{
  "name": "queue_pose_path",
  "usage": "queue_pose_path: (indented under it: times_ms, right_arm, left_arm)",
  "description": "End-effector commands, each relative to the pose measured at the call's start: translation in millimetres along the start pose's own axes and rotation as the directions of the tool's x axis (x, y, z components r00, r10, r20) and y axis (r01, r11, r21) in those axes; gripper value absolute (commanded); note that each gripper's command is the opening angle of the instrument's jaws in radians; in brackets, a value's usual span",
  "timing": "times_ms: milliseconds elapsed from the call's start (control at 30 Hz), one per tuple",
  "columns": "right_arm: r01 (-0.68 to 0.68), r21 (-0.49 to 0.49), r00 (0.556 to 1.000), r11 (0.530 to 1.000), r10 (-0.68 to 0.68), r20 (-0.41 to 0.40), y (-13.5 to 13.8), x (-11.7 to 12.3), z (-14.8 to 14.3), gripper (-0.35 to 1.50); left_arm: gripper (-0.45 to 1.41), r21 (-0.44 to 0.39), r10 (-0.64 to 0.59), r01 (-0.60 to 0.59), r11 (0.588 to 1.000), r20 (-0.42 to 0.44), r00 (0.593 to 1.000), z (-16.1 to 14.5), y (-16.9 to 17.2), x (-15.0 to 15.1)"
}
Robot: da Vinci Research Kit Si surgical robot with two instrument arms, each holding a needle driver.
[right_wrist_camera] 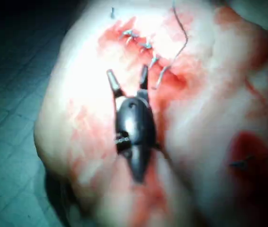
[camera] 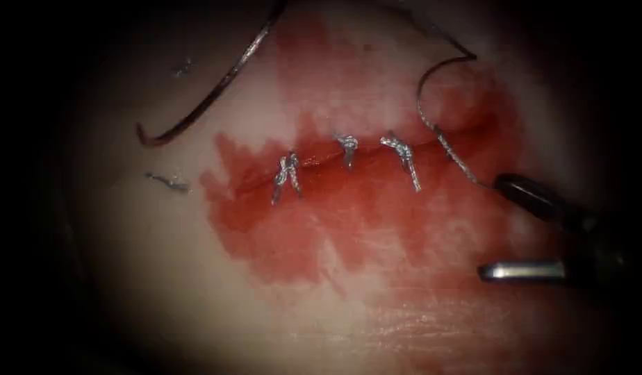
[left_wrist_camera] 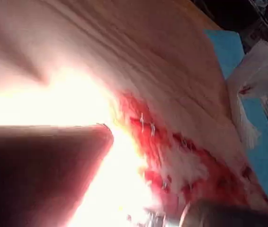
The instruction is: Wound Closure
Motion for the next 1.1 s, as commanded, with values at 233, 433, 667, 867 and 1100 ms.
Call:
queue_pose_path:
  times_ms: [233, 433, 667, 867, 1100]
  right_arm:
    - [-0.001, 0.077, 0.998, 0.997, -0.004, 0.056, -0.6, -0.2, 4.7, -0.21]
    - [-0.014, 0.011, 1.000, 1.000, 0.014, 0.017, 2.7, 1.1, 7.9, -0.35]
    - [-0.020, 0.006, 0.998, 1.000, 0.020, -0.062, 7.4, 2.8, 7.8, -0.35]
    - [-0.025, 0.169, 0.991, 0.985, 0.047, -0.127, 10.0, 3.1, 7.9, -0.35]
    - [-0.001, 0.342, 0.983, 0.940, 0.064, -0.172, 12.9, 3.1, 8.3, -0.35]
  left_arm:
    - [-0.35, 0.018, 0.036, -0.036, 0.999, -0.004, 0.999, 1.6, 1.9, -2.5]
    - [-0.35, 0.030, 0.038, -0.038, 0.999, -0.004, 0.999, 2.8, 2.8, -3.9]
    - [-0.35, 0.020, 0.035, -0.035, 0.999, 0.024, 0.999, 4.1, 3.3, -6.6]
    - [-0.35, 0.032, 0.042, -0.044, 0.999, 0.051, 0.998, 7.0, 1.2, -7.3]
    - [-0.35, 0.045, 0.034, -0.038, 0.998, 0.093, 0.995, 12.8, -2.0, -8.5]
